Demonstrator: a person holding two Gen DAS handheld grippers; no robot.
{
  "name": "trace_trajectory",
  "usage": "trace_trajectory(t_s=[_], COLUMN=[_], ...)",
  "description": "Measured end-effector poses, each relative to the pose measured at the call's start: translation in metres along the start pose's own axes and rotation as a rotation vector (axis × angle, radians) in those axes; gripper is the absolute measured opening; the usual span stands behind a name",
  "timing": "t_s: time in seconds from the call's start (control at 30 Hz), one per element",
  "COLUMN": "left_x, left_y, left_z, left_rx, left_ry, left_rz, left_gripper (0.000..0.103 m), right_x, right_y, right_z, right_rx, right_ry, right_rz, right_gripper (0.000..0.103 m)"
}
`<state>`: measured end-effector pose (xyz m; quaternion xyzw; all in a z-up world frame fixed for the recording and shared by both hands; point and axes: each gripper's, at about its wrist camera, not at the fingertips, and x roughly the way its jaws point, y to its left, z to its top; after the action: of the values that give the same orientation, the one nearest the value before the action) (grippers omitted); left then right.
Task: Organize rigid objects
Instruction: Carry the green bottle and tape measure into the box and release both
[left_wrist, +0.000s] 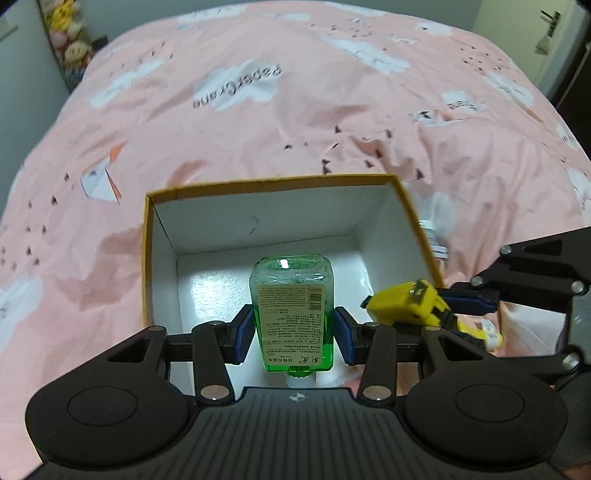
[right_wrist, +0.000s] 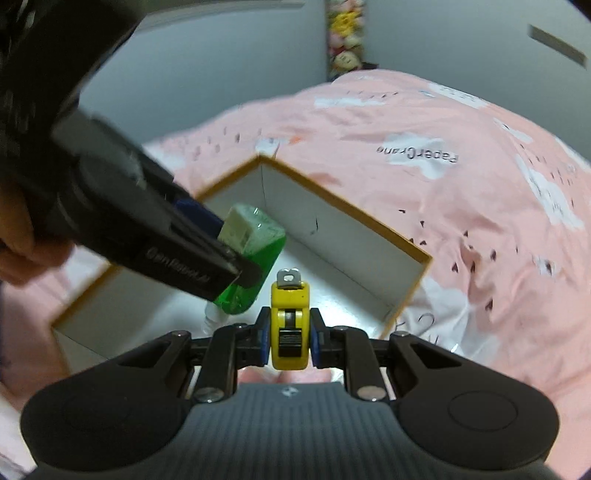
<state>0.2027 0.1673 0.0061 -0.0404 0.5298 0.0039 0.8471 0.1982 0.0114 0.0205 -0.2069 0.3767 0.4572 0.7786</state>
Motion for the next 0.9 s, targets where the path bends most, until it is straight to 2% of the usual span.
trace_trajectory(t_s=[0.07,0.17,0.4,0.67,0.9], left_x=[0.012,0.028,0.057,0.082,0.094], left_y=[0.006,0.013,0.022,0.020,0.024], left_z=[0.003,0.007,0.013,0.018,0.017], left_rx=[-0.021,-0.043,-0.077,-0.114,-0.159], left_ry=[0.019,0.042,0.082,0.123,0.136], left_rz=[-0.022,-0.054,-0.077,-0.089,-0.106], left_gripper=[0.051,0.051,0.052,0.052,0.052], right_x=[0.019,0.043,0.086,0.110,0.112], right_y=[0.001,-0.005,-0.023,-0.019,-0.009], right_z=[0.005,0.010,0.013,0.015,0.013], right_rx=[-0.068,-0.126,-0.141,-0.239,-0.305], right_ry=[0.037,0.095,0.218,0.302,0.324], right_rz=[-0.027,-0.013,0.033,0.047,0.017], right_gripper=[0.018,0.018,0.018,0.018,0.017])
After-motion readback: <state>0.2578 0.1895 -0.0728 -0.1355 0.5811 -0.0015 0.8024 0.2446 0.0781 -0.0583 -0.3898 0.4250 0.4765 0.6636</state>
